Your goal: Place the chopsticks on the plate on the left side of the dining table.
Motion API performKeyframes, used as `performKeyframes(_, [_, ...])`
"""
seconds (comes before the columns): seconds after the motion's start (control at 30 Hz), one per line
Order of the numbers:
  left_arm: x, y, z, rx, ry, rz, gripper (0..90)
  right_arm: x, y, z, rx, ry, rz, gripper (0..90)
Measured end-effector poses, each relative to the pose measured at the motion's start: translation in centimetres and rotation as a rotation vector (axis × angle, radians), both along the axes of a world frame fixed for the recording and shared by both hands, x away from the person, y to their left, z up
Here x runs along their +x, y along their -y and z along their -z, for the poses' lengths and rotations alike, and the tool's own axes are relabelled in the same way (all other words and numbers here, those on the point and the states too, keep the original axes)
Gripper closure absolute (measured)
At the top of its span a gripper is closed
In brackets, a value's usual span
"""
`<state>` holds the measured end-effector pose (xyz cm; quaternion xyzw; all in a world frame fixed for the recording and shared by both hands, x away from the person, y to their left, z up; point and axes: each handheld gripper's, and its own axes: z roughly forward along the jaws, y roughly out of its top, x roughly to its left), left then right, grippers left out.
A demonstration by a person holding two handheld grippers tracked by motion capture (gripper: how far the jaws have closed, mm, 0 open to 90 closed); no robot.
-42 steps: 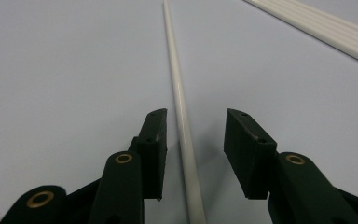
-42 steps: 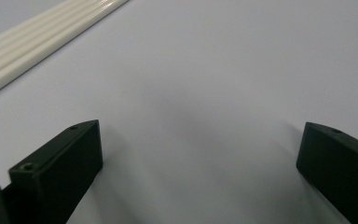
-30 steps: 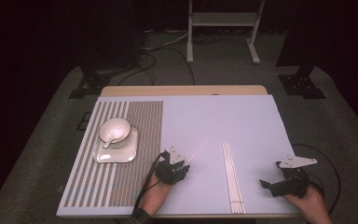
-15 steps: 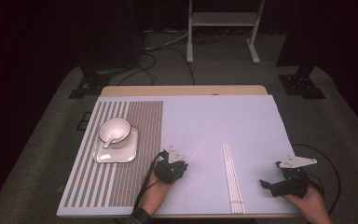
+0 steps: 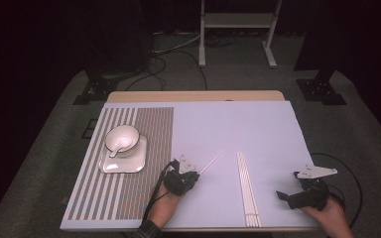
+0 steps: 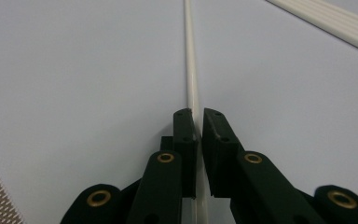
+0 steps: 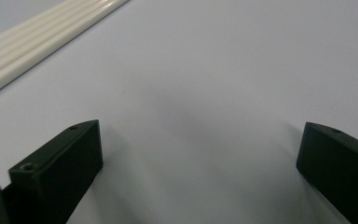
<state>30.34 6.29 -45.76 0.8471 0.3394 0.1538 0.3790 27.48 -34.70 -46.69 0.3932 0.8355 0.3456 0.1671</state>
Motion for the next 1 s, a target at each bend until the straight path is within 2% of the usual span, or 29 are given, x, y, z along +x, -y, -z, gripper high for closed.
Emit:
performKeyframes(0.27, [0.1,0.1,-0.1,0.002,-0.003,0.002,84.3,0.0,0.0,0.0,0.0,0.0,0.0,0.0])
performKeyframes(0.5, [0.1,-0.1,-0.5,-0.015,-0.013,0.012,84.3,0.0,0.0,0.0,0.001,0.0,0.0,0.0])
performKeyframes(0.83, [0.2,-1.2,-1.3,-0.029,-0.023,0.012,84.2,0.0,0.0,0.0,0.001,0.0,0.0,0.0])
performKeyframes(1.0, [0.1,-1.8,-1.5,-0.024,-0.025,0.022,84.2,0.0,0.0,0.0,0.001,0.0,0.0,0.0])
